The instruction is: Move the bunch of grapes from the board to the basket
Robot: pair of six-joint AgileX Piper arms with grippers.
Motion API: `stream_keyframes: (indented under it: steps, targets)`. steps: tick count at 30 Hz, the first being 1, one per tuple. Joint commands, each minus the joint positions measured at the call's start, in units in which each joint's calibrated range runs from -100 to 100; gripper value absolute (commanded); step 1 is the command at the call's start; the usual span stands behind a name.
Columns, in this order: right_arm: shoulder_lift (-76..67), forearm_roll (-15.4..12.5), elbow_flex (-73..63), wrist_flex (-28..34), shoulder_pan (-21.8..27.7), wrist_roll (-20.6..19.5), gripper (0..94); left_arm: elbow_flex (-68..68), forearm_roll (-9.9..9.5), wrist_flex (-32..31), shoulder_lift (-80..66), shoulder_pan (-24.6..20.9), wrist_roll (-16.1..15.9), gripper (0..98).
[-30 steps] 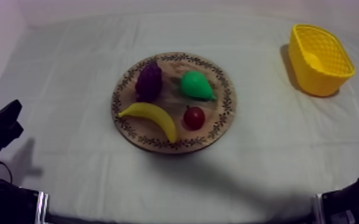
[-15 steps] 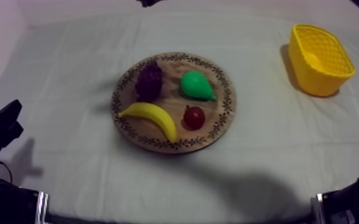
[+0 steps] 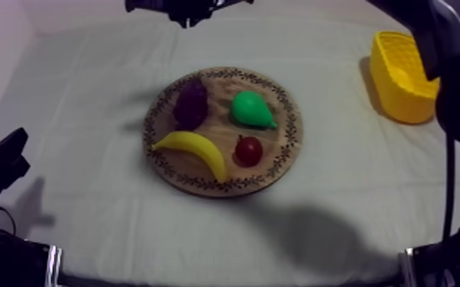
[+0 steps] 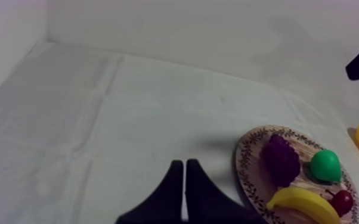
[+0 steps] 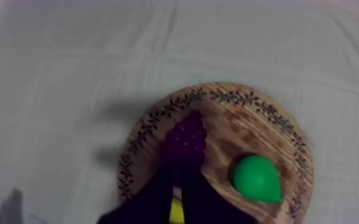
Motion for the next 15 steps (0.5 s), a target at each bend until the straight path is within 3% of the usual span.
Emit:
stream_keyframes:
  steps: [1, 4, 9, 15]
  targets:
    - [0.26, -0.38, 0.28, 0.02, 0.03, 0.16, 10.7, -0.03, 0.02, 0.01, 0.0, -0.03, 0.0, 0.1]
    - [0.6, -1.3, 1.46, 0.12, 0.07, -0.11, 15.9, -0.03, 0.02, 0.01, 0.0, -0.03, 0.0, 0.1]
    - [0.77, -2.82, 3.9, -0.32, -0.04, -1.15, 40.2, -0.03, 0.02, 0.01, 0.0, -0.03, 0.0, 0.1]
    - [0.79, -3.7, 4.92, -2.3, -0.1, -1.86, 58.1, -0.03, 0.02, 0.01, 0.0, -0.03, 0.0, 0.1]
